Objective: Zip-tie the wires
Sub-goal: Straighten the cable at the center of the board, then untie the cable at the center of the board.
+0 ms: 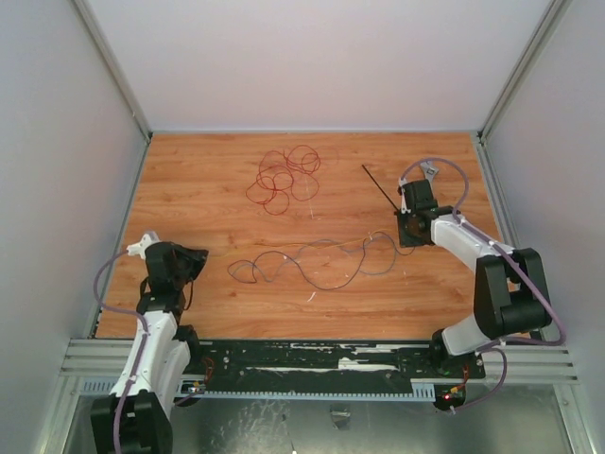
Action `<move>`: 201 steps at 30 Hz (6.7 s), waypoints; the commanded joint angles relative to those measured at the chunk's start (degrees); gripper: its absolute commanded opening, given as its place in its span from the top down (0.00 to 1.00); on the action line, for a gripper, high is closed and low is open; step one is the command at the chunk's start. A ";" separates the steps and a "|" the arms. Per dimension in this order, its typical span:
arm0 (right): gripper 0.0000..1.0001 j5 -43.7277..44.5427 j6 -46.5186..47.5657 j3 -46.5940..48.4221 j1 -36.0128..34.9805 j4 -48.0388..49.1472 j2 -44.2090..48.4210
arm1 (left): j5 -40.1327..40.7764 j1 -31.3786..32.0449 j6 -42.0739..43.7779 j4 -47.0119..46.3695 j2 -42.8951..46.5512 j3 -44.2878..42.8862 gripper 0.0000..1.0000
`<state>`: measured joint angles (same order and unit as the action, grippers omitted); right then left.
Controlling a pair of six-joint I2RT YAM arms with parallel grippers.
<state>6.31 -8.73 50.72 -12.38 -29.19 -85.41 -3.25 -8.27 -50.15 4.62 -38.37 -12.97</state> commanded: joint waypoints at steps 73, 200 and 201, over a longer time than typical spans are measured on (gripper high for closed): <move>0.13 -14.32 -11.02 51.42 -12.71 11.61 -42.12 | -13.32 7.64 9.61 0.53 -2.44 -17.66 0.02; 0.01 -23.25 10.14 29.90 -22.11 34.49 -23.82 | 0.72 22.07 26.15 0.91 -47.15 -100.93 1.00; 0.01 -22.53 11.30 31.12 -22.54 33.84 -25.51 | 0.79 22.07 26.16 0.96 -46.94 -100.80 1.00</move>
<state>-20.75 -4.08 76.69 -33.19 4.51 -106.04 -1.43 14.09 -23.53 6.15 -86.94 -113.65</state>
